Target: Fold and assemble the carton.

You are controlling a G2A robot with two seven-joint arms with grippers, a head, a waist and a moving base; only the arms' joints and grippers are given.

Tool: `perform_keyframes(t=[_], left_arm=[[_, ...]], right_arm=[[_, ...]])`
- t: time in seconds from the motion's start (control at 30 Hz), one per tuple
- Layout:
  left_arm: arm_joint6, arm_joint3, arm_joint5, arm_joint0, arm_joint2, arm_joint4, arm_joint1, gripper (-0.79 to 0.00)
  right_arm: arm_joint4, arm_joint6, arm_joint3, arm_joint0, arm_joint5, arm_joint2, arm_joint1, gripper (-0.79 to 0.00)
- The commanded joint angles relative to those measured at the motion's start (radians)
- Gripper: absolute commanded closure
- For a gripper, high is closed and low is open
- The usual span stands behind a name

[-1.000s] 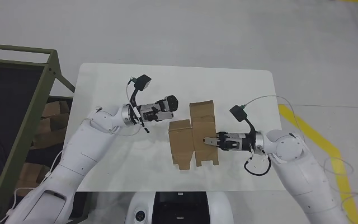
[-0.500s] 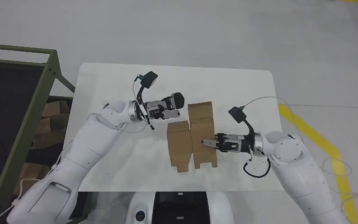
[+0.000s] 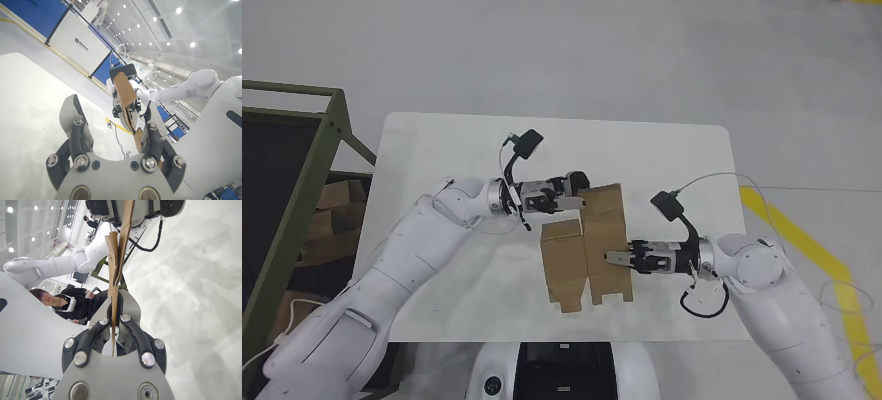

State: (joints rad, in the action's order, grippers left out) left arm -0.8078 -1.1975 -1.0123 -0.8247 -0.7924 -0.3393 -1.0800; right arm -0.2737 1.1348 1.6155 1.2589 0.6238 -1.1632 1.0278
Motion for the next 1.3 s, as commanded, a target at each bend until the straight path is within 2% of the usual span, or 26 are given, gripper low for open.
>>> perform_keyframes(t=[0.0,0.33,0.4,0.5,0.57,0.6,0.77,0.8,0.83,0.87,1.03,1.27], left_arm=[[0.0,-0.001,0.0,0.006,0.015,0.007,-0.001,-0.403],[0.0,0.002,0.0,0.029,0.061,0.001,0.003,-0.329],[0.0,0.001,0.0,0.032,0.068,-0.003,0.004,-0.219],[0.0,-0.003,0.0,0.036,0.079,-0.014,0.005,-0.145],[0.0,-0.005,0.0,0.039,0.086,-0.019,0.007,-0.025],[0.0,-0.006,0.0,0.041,0.088,-0.022,0.007,0.0],[0.0,-0.015,0.0,0.044,0.097,-0.037,0.011,0.0],[0.0,-0.02,0.0,0.044,0.096,-0.045,0.012,0.0],[0.0,-0.024,0.0,0.044,0.094,-0.05,0.014,0.0],[0.0,-0.029,0.0,0.042,0.089,-0.06,0.015,0.0],[0.0,-0.063,0.0,0.022,0.065,-0.15,0.021,0.0],[0.0,-0.063,0.0,0.006,0.023,-0.179,0.032,0.0]], right_arm=[[0.001,-0.004,0.0,-0.001,0.0,0.001,-0.001,0.0],[0.003,-0.015,-0.004,-0.008,-0.007,0.012,-0.004,0.0],[0.004,-0.017,-0.005,-0.009,-0.008,0.014,-0.004,0.0],[0.008,-0.021,-0.005,-0.011,-0.009,0.017,-0.005,0.0],[0.008,-0.022,-0.005,-0.012,-0.009,0.019,-0.005,0.0],[0.008,-0.023,-0.005,-0.012,-0.009,0.019,-0.006,0.0],[0.013,-0.031,-0.003,-0.012,-0.008,0.02,-0.007,0.0],[0.016,-0.035,-0.003,-0.011,-0.01,0.02,-0.008,-0.354],[0.019,-0.038,-0.002,-0.01,-0.012,0.02,-0.008,-0.748],[0.022,-0.046,-0.001,-0.009,-0.014,0.018,-0.009,-0.785],[0.008,-0.082,0.007,0.01,0.015,0.0,-0.012,-0.785],[-0.048,-0.106,0.011,0.058,0.097,-0.057,-0.023,-0.785]])
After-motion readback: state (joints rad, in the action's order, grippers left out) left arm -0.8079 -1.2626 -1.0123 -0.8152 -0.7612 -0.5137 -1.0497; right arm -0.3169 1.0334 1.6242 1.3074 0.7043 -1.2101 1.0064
